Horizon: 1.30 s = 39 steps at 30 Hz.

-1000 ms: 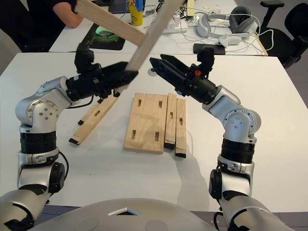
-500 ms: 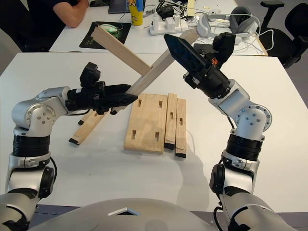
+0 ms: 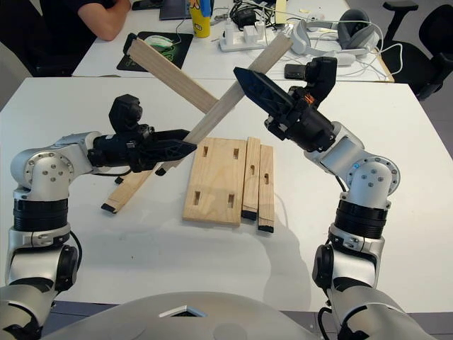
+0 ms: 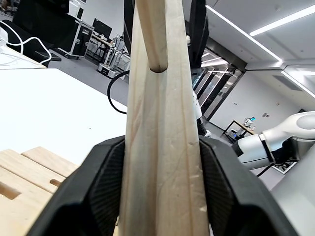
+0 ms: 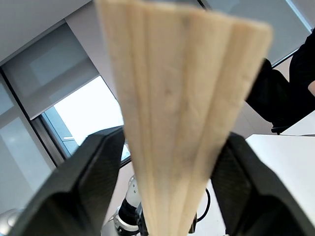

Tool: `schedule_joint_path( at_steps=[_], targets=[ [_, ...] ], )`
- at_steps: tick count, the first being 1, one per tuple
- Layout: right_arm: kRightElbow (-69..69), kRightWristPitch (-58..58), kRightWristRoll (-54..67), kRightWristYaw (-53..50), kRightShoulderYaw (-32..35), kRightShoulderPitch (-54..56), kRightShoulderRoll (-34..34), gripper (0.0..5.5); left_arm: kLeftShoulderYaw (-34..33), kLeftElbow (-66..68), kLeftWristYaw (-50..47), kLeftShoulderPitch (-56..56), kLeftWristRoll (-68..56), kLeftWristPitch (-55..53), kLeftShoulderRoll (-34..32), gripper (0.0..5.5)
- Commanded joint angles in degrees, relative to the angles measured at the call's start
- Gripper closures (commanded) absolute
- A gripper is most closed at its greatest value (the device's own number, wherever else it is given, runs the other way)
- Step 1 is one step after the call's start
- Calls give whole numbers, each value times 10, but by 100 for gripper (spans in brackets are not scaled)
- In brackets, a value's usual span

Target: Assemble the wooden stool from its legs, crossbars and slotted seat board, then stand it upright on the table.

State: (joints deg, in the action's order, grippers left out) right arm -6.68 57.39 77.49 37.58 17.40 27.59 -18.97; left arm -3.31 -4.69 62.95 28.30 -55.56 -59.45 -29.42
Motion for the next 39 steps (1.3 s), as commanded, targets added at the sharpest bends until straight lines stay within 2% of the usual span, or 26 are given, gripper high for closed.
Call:
schedule_joint_path(
  at_steps=[1, 8, 9, 12, 14, 17, 18, 20, 23, 26, 28, 32, 39],
  targets=[
    [-11, 10, 19, 11, -5, -3, -10, 342, -6, -4, -3, 1, -17, -19, -4, 343],
    [-13, 10, 18, 14, -14, -7, -4, 345, 6, -13, 3, -13, 22, 44, 5, 343],
    [-15, 9, 20, 13, -15, -9, -3, 345, 9, -11, -7, -14, 39, 64, 8, 307],
    [-18, -11, -6, 8, -22, -18, 2, 345, 19, 0, -17, -13, 59, 75, 7, 266],
    [-21, -56, -69, 2, -37, -24, 5, 345, 43, -9, 3, -28, 81, 78, -21, 237],
    [-12, -112, -123, 18, -41, -34, 9, 345, 148, -10, 55, -89, 227, 176, -123, 192],
    [-7, -122, -132, 25, -37, -37, 6, 345, 161, 4, 69, -111, 259, 206, -147, 175],
    [-5, -123, -135, 43, -28, -44, -9, 345, 149, 11, 89, -157, 276, 237, -182, 156],
    [-13, -109, -138, 74, -27, -56, -48, 345, 92, 1, 115, -189, 246, 245, -204, 113],
    [-31, -70, -127, 126, -19, -78, -118, 345, 12, 26, 100, -167, 201, 226, -201, 76],
    [-31, -51, -127, 163, -15, -80, -159, 345, -19, 39, 87, -153, 185, 219, -195, 73],
    [-22, -48, -155, 236, -36, -60, -218, 345, -34, 37, 68, -156, 180, 216, -183, 73],
    [-10, -118, -227, 295, -76, -70, -216, 345, -28, 9, 46, -171, 175, 208, -160, 73]
  ],
)
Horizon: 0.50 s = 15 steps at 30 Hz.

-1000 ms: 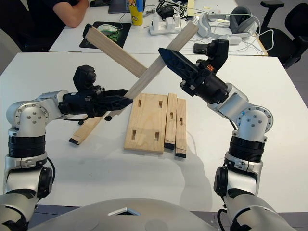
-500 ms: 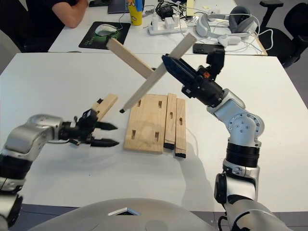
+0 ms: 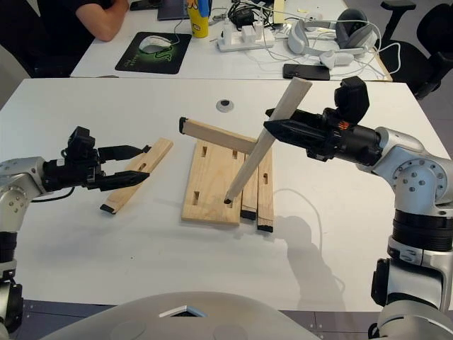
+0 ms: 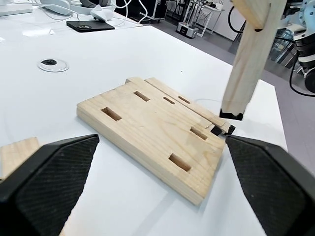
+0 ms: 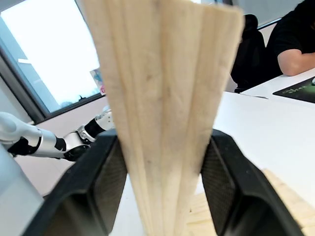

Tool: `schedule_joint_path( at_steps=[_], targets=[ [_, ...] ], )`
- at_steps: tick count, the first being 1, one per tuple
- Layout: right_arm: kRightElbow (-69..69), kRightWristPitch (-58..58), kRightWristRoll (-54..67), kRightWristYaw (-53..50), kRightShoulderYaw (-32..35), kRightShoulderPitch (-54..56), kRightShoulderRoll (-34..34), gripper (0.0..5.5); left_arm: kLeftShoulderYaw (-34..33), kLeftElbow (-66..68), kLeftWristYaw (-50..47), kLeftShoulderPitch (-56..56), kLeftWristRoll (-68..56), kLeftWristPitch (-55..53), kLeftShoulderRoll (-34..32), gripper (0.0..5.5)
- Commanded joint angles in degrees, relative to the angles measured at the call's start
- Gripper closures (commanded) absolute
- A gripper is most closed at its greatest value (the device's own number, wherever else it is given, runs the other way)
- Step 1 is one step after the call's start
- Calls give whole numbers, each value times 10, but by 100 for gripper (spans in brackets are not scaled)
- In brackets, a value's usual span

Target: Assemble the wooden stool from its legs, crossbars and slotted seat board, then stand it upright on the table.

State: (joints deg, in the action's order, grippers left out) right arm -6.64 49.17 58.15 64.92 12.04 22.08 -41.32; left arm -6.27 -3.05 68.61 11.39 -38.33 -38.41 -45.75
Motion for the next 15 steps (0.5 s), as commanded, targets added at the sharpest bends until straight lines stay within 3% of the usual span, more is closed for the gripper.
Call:
schedule_joint_path(
  at_steps=[1, 15],
  targets=[
    [-12, -44, -39, 23, -24, -20, 12, 345, 1, -6, -10, -1, 2, -4, 4, 73],
    [-2, -139, -120, 57, -62, -36, 27, 345, 19, 25, 5, 40, 5, -11, 9, 73]
  ],
)
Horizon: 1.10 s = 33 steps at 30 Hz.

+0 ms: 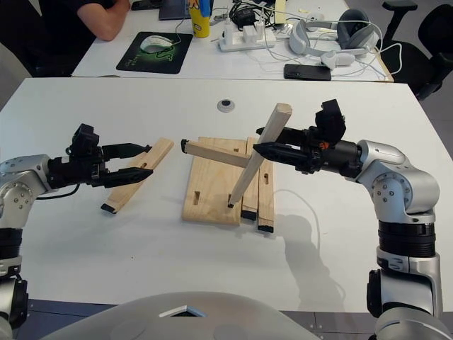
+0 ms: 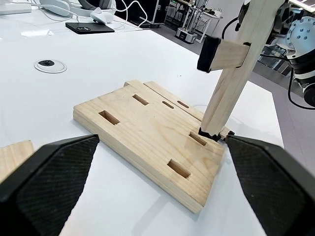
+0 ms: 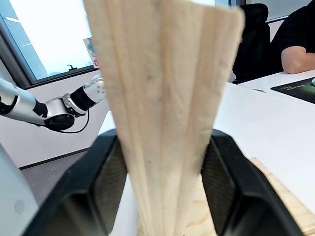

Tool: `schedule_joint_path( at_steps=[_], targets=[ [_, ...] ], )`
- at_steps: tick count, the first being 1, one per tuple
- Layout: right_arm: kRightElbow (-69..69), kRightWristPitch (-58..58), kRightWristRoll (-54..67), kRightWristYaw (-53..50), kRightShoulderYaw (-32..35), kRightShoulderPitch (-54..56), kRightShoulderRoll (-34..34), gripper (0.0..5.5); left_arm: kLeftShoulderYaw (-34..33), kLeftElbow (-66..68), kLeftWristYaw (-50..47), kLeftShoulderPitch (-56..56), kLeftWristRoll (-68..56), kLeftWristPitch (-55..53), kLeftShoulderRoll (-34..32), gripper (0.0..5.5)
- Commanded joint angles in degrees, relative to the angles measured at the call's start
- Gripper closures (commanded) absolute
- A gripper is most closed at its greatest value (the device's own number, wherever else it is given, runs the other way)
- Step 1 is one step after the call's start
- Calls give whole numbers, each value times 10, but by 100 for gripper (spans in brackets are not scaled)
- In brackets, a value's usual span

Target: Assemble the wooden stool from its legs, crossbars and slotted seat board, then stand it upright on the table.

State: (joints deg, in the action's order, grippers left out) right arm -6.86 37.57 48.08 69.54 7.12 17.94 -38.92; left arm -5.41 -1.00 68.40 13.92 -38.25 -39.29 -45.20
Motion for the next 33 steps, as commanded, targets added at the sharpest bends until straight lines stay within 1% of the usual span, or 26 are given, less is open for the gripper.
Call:
schedule_joint_path(
  at_steps=[1, 11, 19, 22, 24, 31, 33],
  targets=[
    [-1, -30, -27, 15, -19, 8, 2, 345, 11, 4, 7, 15, 3, -3, 4, 73],
    [20, -78, -93, 65, -72, 39, -11, 345, 14, 2, 4, 16, 2, -6, 10, 73],
    [11, -98, -116, 83, -96, 71, -19, 345, 16, -5, 1, 11, 3, -9, 17, 73],
    [-7, -104, -126, 82, -101, 58, -26, 345, 16, -7, 0, 10, 4, -9, 18, 73],
    [-21, -105, -132, 74, -100, 32, -32, 345, 14, -9, -2, 8, 5, -9, 17, 73],
    [-106, -135, -144, 13, -69, -173, -39, 345, -1, -19, -8, -10, 1, -11, 9, 73],
    [-110, -153, -159, -4, -71, -205, -37, 345, -7, -19, -7, -17, 1, -10, 5, 73]
  ],
)
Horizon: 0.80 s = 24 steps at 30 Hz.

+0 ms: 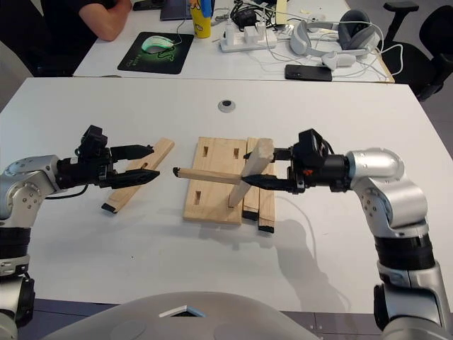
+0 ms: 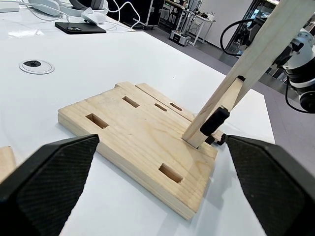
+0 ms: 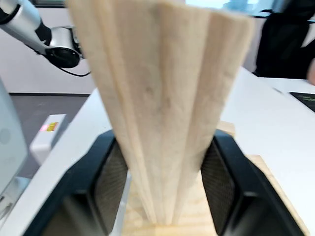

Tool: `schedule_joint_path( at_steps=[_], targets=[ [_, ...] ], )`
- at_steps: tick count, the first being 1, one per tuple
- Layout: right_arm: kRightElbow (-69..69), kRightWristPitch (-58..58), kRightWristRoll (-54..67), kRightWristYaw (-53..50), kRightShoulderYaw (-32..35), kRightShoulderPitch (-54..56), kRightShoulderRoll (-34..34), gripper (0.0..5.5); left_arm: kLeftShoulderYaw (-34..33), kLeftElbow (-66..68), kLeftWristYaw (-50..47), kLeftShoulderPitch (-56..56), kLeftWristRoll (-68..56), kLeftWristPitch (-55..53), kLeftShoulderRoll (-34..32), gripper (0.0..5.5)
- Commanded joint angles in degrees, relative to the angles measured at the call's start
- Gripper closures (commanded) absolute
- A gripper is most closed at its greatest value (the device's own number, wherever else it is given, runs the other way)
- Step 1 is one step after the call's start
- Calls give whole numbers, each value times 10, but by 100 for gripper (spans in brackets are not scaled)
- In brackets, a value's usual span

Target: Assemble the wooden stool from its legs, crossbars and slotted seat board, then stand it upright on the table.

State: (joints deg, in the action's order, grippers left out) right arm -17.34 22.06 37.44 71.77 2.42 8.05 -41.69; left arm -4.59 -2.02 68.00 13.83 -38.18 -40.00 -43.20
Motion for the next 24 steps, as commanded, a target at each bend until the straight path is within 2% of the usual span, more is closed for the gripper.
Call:
schedule_joint_path(
  at_steps=[1, 6, 12, 15, 24],
  targets=[
    [-9, -2, -53, -33, -27, -117, -9, 345, -18, -7, -2, -18, 1, -2, -17, 73],
    [-9, -28, -80, -60, -65, -124, -18, 345, -18, 7, 2, -6, 7, 1, -21, 73],
    [34, 7, -90, -117, -98, -51, -14, 345, -20, -4, -10, -18, 6, 3, -13, 73],
    [85, -12, -118, -131, -117, -43, -17, 345, -21, -7, -15, -26, 6, 7, -9, 73],
    [112, -50, -117, -104, -142, -49, -35, 345, -28, -12, -22, -30, 2, 6, -6, 73]
  ],
)
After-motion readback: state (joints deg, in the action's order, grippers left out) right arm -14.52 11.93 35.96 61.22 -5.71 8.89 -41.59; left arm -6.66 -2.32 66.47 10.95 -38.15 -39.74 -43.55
